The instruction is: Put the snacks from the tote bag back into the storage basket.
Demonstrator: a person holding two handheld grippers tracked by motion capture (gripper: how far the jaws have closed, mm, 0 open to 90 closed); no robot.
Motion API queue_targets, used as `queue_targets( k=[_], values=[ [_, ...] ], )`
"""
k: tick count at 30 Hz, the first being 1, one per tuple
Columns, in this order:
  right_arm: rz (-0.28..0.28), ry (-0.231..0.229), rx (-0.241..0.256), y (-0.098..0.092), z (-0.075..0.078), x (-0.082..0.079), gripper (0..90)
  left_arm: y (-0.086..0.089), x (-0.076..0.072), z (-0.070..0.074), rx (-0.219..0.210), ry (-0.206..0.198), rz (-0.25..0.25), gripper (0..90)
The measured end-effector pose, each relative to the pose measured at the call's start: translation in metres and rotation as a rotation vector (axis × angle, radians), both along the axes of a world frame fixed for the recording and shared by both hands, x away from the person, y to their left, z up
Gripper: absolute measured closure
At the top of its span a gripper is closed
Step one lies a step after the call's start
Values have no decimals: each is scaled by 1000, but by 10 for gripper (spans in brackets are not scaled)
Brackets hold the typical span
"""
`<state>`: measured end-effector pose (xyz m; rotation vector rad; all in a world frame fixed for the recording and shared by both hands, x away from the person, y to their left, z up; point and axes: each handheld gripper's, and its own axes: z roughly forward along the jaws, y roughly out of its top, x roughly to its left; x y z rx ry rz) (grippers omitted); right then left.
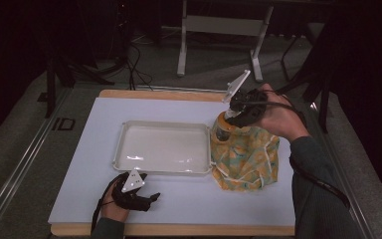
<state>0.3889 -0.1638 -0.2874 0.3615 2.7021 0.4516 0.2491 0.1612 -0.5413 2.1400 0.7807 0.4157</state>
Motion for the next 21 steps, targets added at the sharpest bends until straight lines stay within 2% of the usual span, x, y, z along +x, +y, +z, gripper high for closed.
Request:
queue_targets(
  k=[13,21],
  values=[
    [29,10,-1,12,-1,-1,589,0,0,0,-3,0,0,191],
    [50,10,19,20,0,-5,589,0,0,0,-2,-2,0,191]
  ],
)
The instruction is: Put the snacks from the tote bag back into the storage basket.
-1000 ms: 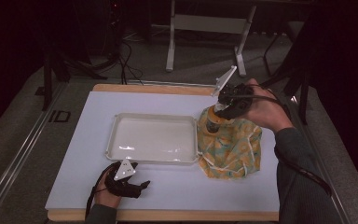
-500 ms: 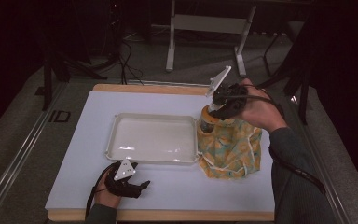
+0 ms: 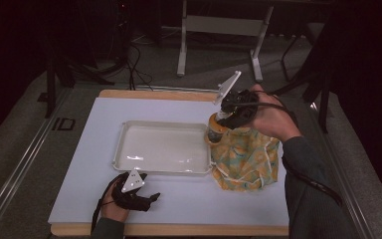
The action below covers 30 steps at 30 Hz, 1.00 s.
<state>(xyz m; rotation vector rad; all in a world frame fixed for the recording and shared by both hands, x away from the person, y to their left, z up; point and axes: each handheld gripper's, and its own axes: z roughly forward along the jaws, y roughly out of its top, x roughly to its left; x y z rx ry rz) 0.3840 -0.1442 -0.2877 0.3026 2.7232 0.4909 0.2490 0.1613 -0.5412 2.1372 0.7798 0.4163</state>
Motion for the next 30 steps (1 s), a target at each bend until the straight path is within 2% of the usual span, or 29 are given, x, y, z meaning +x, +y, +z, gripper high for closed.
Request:
queue_targets(
  k=[4,9,30],
  values=[
    [11,-1,-3,4,-1,-1,588,0,0,0,0,0,0,191],
    [32,16,-31,12,-8,-2,588,0,0,0,0,0,-1,191],
    [58,54,-18,27,-25,-2,588,0,0,0,-1,-1,-1,191]
  ],
)
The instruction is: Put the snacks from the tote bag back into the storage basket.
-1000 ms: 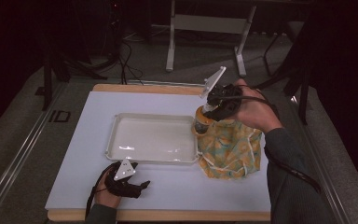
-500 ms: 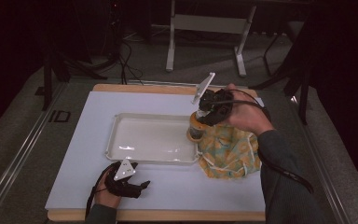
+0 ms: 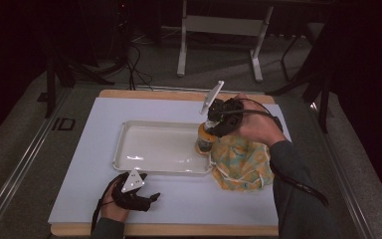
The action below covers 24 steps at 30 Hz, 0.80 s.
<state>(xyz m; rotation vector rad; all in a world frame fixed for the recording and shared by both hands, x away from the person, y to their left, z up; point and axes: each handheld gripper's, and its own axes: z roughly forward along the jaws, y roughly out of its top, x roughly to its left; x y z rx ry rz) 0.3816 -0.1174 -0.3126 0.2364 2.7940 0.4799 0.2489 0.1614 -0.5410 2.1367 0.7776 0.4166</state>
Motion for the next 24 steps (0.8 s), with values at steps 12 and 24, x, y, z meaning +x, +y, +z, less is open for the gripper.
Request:
queue_targets(
  k=[12,24],
  values=[
    [10,8,-4,4,-8,-2,588,0,0,0,3,0,-2,191],
    [27,21,-11,10,-17,-3,588,0,0,0,1,1,0,191]
  ],
)
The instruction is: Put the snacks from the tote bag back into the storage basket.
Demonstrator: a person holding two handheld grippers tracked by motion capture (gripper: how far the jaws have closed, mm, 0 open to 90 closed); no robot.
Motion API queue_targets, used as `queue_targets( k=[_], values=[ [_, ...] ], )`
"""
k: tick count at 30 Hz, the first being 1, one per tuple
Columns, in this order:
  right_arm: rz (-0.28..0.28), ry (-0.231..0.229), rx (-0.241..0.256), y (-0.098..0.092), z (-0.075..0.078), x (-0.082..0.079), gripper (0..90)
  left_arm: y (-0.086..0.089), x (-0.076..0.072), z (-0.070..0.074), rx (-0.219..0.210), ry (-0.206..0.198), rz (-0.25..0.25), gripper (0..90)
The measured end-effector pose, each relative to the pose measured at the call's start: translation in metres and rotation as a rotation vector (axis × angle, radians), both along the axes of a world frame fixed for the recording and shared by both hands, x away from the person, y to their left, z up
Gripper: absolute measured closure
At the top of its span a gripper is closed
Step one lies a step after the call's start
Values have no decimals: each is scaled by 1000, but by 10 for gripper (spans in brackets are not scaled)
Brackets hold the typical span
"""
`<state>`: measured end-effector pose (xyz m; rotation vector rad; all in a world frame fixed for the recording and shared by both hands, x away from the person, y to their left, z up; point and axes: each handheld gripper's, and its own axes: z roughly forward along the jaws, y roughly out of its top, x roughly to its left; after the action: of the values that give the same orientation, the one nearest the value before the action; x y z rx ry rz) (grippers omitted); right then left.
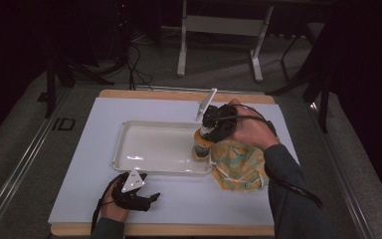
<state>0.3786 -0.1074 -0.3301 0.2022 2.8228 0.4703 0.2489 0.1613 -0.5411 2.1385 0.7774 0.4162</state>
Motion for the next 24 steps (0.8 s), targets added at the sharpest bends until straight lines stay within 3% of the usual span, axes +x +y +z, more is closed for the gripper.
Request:
queue_targets(
  k=[24],
  values=[
    [29,6,-29,3,-9,-8,587,0,0,0,5,3,-1,191]
  ],
)
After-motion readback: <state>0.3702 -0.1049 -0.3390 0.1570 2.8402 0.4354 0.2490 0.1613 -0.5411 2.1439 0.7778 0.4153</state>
